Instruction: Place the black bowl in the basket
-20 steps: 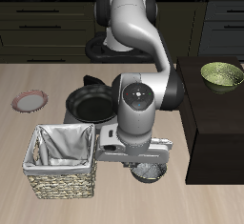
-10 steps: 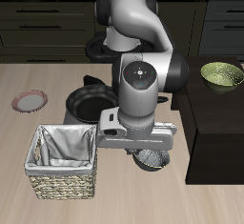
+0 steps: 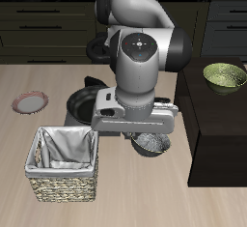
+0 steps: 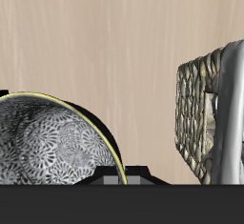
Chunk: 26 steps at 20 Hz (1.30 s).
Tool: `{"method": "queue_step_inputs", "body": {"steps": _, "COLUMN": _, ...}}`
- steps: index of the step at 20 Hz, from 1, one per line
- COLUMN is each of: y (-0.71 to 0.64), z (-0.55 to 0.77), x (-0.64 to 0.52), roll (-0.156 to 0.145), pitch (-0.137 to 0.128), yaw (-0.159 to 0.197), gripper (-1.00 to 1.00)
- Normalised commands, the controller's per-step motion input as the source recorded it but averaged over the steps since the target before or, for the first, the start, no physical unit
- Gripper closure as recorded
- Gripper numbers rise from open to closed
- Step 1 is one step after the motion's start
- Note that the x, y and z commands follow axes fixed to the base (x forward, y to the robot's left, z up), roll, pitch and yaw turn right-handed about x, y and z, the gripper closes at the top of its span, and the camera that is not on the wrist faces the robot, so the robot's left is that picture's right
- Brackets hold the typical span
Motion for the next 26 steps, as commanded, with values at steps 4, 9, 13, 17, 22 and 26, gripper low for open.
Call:
{"method": "queue_step_inputs", "body": {"steps": 4, "y": -0.20, "z": 0.56, "x": -0.21, "roll": 0.008, "pitch": -0.067, "yaw": 0.018, "gripper": 1.00}}
{"method": "queue_step_inputs", "body": {"steps": 9, "y": -0.23, "z": 0.52, "x": -0.23, "roll": -0.004, "pitch": -0.067, "yaw": 0.019, "gripper": 1.00}}
{"method": "queue_step_inputs", "body": {"steps": 13, "y": -0.25, "z": 0.34, "x": -0.12, "roll": -0.005, "pitch": -0.046, "yaw": 0.007, "gripper": 1.00}}
{"method": "queue_step_inputs", "body": {"steps": 17, "y": -0.34, "z": 0.27, "x": 0.07, "roll": -0.055, "pitch": -0.045, "yaw": 0.002, "gripper": 1.00}}
{"method": "queue_step_inputs", "body": {"steps": 22, "y": -0.47, "z": 0.32, "x": 0.16, "roll": -0.063, "pitch": -0.064, "yaw": 0.005, "gripper": 1.00}}
{"method": "queue_step_inputs", "body": {"steps": 26, "y": -0.56, "z": 0.20, "x": 0.14, "roll": -0.070, "pitch": -0.026, "yaw": -0.032, "gripper": 1.00}}
